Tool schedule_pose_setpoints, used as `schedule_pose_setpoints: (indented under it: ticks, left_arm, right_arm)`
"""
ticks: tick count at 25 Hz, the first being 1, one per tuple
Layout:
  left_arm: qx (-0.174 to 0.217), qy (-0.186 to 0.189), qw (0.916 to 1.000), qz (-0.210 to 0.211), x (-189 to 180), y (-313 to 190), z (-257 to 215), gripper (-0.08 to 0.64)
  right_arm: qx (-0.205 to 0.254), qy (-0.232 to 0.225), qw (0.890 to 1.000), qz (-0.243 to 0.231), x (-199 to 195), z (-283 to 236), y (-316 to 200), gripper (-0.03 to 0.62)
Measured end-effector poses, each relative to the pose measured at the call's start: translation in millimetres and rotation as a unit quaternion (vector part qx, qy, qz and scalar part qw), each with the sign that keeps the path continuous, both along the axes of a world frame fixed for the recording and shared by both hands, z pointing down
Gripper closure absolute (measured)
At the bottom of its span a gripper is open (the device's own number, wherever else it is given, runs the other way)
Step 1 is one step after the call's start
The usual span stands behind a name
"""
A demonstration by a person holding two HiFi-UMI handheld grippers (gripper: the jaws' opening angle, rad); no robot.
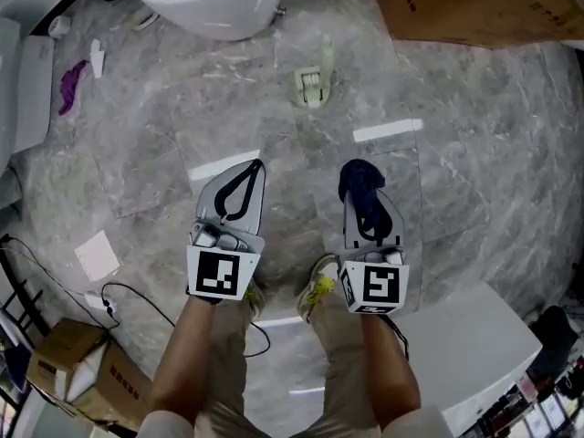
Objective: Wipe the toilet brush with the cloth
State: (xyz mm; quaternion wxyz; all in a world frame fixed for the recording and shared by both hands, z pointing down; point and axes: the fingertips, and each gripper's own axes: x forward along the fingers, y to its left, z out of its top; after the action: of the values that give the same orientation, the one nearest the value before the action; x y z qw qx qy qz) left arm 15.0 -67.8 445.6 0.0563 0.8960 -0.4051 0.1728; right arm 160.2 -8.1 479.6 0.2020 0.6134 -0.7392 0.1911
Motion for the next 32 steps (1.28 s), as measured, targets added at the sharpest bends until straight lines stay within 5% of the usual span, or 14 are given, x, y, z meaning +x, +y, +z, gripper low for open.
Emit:
schedule_pose_setpoints:
  ticks: [5,11,16,21,32]
  left_arm:
    - [-0.017,-0.003,0.9988,-0.046,-4.8,43.2,-27.7,0.558]
    - [-0.022,-0.02,0.9993,-0.022,4.6,73.8,-100.8,0.558]
    - [-0.017,-0.013,0.9994,-0.027,0.6,74.2,-169.3,0.558]
    - [-0.009,0.04,0.9973,-0.061,-0.3,58.1,-232.1,0.558]
    - [0.014,0.062,0.9946,-0.082,-20.6,39.3,-382.5,0.558]
  right_arm:
    - [-0.037,0.01,0.999,0.02,-12.6,-15.6,63.4,0.495]
    - [-0.046,-0.016,0.998,0.029,-22.9,-104.7,80.2,0.495]
    - [-0.031,-0.002,0.999,0.017,-24.1,-174.8,68.2,0.495]
    - [-0.007,0.002,1.0,0.003,-24.6,-235.7,45.6,0.495]
    - [0.045,0.001,0.999,-0.019,-43.1,-402.1,7.5,0.497]
